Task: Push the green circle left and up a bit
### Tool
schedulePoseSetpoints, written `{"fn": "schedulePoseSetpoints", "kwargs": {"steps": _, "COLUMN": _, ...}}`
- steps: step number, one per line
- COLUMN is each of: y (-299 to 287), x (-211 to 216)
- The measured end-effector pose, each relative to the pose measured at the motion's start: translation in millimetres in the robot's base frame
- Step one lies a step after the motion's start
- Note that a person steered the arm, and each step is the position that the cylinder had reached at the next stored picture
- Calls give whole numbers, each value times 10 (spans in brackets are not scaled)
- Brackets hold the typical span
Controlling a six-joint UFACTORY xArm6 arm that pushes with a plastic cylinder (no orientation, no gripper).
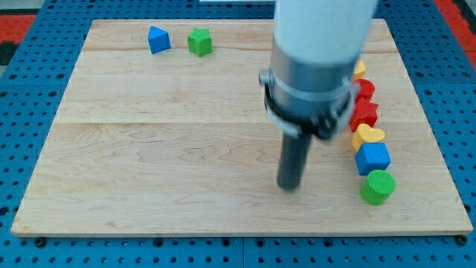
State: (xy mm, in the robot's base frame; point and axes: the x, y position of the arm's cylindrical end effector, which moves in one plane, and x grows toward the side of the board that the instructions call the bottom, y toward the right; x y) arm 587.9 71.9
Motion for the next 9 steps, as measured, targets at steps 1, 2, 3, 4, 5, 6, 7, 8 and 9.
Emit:
{"fn": "schedulePoseSetpoints", "kwargs": {"steps": 1, "y": 132, "x": 310}}
{"fn": "schedulePoseSetpoints", "kwargs": {"steps": 2, "y": 456, "x": 310}}
{"fn": "schedulePoseSetpoints", "kwargs": {"steps": 3, "y": 608, "x": 307}}
{"fn": "schedulePoseSetpoints", "kwargs": {"steps": 4, "y": 1387, "x": 305}}
{"fn": "schedulePoseSetpoints", "kwargs": {"steps": 5, "y": 2068, "x": 199}}
{"fn": "schedulePoseSetpoints", "kwargs": {"steps": 6, "y": 1570, "x": -122}}
{"fn": "schedulePoseSetpoints", "kwargs": {"steps": 7, "y": 890, "x": -357}}
{"fn": "schedulePoseSetpoints", "kwargs": {"steps": 8, "y": 466, "x": -271}}
{"fn": "schedulePoseSetpoints", "kwargs": {"steps": 9, "y": 75, "x": -78}}
